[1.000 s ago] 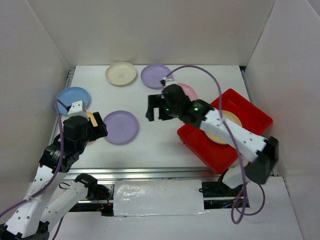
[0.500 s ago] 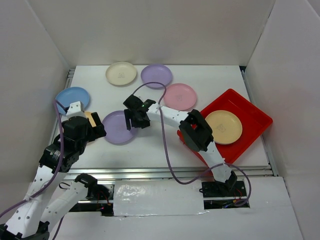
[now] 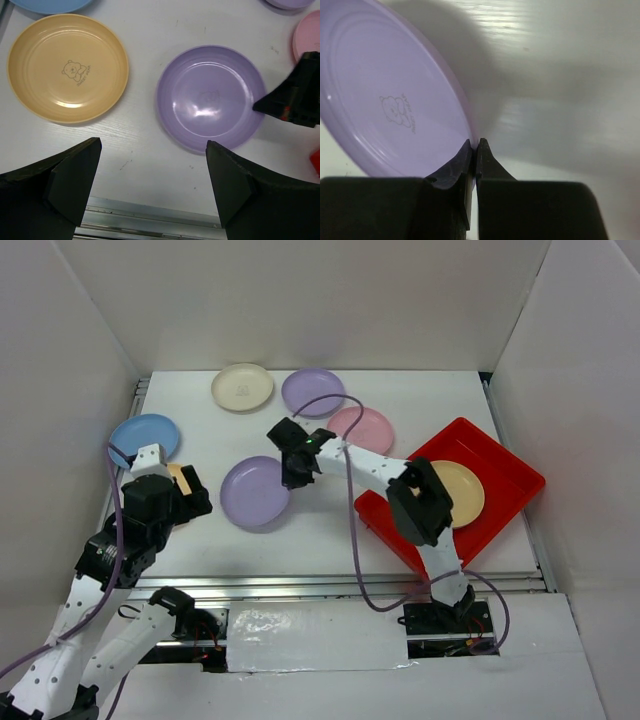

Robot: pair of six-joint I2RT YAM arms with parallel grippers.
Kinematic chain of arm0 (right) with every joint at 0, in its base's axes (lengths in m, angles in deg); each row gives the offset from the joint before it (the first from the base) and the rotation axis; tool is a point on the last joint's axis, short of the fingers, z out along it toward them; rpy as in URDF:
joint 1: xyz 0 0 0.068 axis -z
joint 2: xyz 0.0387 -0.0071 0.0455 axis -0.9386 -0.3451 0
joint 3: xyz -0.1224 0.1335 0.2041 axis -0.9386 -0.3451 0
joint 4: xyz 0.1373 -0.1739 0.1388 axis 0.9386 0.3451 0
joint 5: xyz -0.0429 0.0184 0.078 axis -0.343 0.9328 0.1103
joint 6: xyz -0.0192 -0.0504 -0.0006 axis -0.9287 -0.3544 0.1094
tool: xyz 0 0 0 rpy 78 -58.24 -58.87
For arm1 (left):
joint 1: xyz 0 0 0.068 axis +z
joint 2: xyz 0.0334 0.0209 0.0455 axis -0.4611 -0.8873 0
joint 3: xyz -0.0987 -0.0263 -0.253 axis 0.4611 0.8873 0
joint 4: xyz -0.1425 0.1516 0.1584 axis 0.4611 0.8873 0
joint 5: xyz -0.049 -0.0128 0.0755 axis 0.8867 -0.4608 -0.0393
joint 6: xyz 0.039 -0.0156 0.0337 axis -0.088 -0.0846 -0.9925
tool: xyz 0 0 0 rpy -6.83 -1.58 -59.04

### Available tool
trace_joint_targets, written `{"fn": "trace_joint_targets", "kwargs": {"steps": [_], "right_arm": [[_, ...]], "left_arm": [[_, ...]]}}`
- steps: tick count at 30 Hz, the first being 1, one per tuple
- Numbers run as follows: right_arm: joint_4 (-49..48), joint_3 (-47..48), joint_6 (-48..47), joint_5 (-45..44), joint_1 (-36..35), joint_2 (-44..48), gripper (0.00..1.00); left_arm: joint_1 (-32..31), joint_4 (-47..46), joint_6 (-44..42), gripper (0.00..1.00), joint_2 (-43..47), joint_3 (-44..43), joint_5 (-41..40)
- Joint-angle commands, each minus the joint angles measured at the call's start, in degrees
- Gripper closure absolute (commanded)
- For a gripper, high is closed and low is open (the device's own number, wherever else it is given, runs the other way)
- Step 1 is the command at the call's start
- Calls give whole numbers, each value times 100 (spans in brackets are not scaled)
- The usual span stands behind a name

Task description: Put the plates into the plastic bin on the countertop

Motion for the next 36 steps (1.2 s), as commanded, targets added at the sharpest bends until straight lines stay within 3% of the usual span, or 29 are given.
{"fn": "trace_joint_targets", "kwargs": {"steps": [1,4,9,15,23,26,29,30,31,33,36], "right_arm": [[417,-431,209,-758,453,1613,100],[338,-1265,175,-724,902,2755,100],[-56,-3312,52,-67,2816,4663,100],[-417,-4992,50,244,4959,5993,100],[-804,-6179,210,532,6588,6628,100],[-928,-6321,139,813,6993,6549,90],[-972,-6365,51,1112,7222,6452,87],[-980,-6374,16,1166,7231,6522,74],[-937,-6348,7,1184,7249,6592,45],[-631,-6182,86,1035,7240,6891,0],[-164,-5804,60,877,7223,7531,0]], "left_arm": [[23,-276,-162,1,70,-77,104],[23,-285,-188,1,96,-68,148],[23,-338,-241,1,184,-51,253],[23,-364,-258,1,166,-51,314],[14,-390,-285,1,78,-42,394],[23,-391,-302,1,35,-42,411],[23,-391,-302,1,17,-42,429],[23,-399,-311,1,8,-33,446],[23,-399,-302,1,-27,-42,446],[23,-391,-285,1,-79,-59,455],[23,-250,47,1,-438,-200,455]]}}
